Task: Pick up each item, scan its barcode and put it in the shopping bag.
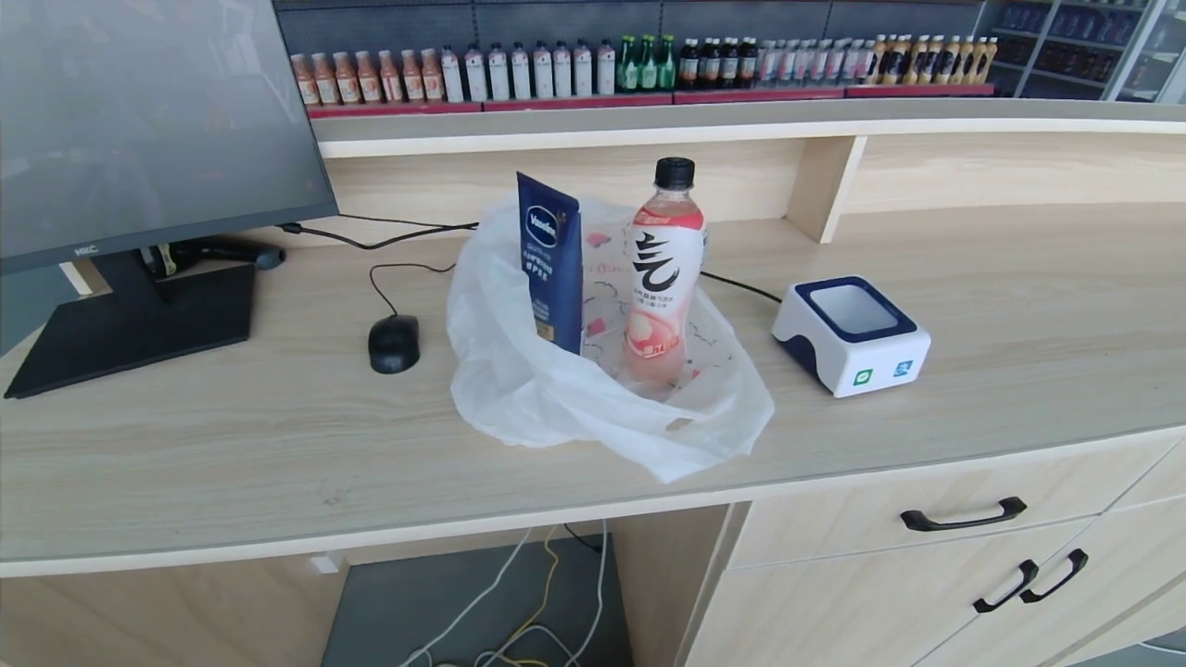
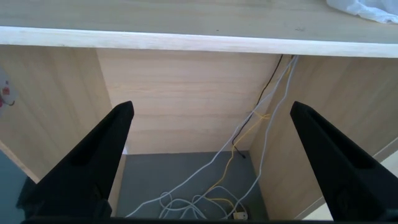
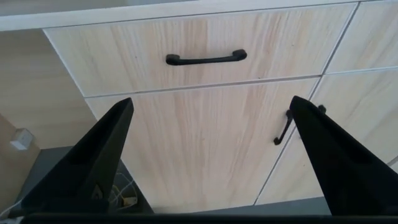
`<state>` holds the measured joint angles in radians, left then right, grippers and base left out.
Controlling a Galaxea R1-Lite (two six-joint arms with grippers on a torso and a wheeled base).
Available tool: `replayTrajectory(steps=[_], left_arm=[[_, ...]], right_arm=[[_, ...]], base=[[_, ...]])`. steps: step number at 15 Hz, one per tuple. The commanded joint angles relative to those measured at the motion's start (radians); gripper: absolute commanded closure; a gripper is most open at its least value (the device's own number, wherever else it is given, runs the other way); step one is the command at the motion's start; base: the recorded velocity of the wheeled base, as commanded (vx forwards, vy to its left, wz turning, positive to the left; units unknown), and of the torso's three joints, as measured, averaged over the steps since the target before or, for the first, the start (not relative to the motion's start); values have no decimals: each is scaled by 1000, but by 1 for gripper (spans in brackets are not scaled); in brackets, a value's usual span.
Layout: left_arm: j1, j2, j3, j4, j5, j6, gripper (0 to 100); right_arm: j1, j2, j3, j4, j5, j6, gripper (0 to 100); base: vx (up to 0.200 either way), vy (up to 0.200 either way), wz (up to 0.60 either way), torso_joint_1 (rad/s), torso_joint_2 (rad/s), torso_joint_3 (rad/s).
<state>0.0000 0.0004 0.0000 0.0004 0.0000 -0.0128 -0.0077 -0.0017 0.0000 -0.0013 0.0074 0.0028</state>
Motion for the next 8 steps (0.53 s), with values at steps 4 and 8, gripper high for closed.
replayTrajectory(steps=[4, 8], left_arm=[[0, 0, 0, 1, 0, -4, 0], [0, 0, 0, 1, 0, -7, 0]], right_arm=[[0, 2, 0, 0, -3, 8, 0], [0, 2, 0, -2, -4, 8, 0]], base=[[0, -200, 0, -1, 6, 5], [0, -200, 0, 5, 4, 1]])
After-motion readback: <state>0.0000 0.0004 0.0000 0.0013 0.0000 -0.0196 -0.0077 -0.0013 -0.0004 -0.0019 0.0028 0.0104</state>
